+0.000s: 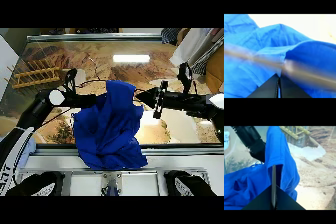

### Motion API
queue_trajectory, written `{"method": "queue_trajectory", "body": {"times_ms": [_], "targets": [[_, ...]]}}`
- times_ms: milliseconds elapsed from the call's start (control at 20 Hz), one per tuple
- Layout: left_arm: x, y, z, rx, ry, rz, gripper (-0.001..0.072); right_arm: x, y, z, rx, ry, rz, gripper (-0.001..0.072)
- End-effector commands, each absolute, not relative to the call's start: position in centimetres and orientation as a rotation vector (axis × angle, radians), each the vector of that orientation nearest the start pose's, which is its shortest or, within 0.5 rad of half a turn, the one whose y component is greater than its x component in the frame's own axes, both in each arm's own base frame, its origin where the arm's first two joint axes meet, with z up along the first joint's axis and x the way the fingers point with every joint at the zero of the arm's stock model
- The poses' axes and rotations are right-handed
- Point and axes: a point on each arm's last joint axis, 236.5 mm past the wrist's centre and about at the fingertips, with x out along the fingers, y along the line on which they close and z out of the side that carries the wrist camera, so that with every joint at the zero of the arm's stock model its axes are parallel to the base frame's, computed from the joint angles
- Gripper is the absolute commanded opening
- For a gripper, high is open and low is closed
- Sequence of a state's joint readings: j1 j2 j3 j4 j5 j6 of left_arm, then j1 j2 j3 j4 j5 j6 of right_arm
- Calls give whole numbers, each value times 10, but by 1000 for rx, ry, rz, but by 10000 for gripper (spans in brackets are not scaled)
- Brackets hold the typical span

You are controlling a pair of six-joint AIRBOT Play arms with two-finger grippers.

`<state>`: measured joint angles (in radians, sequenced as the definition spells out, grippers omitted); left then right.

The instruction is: Fold the clothes and pants, and hang the long-sleeved shirts on hangers.

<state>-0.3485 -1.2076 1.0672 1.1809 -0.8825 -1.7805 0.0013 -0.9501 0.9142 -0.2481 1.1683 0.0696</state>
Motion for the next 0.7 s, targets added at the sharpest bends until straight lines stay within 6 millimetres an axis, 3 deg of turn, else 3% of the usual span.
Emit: {"method": "queue_trajectory", "body": {"times_ms": [0, 150, 450, 650], "targets": [[375, -186, 53, -406, 1092, -312, 10, 314, 211, 204, -111, 220, 1146, 3], [380, -161, 50, -433, 1106, -257, 10, 306, 211, 216, -120, 195, 1141, 2], [381, -146, 48, -420, 1111, -242, 10, 293, 210, 234, -113, 169, 1127, 2], [388, -128, 48, -444, 1100, -201, 10, 290, 206, 224, -141, 221, 1108, 2]]}}
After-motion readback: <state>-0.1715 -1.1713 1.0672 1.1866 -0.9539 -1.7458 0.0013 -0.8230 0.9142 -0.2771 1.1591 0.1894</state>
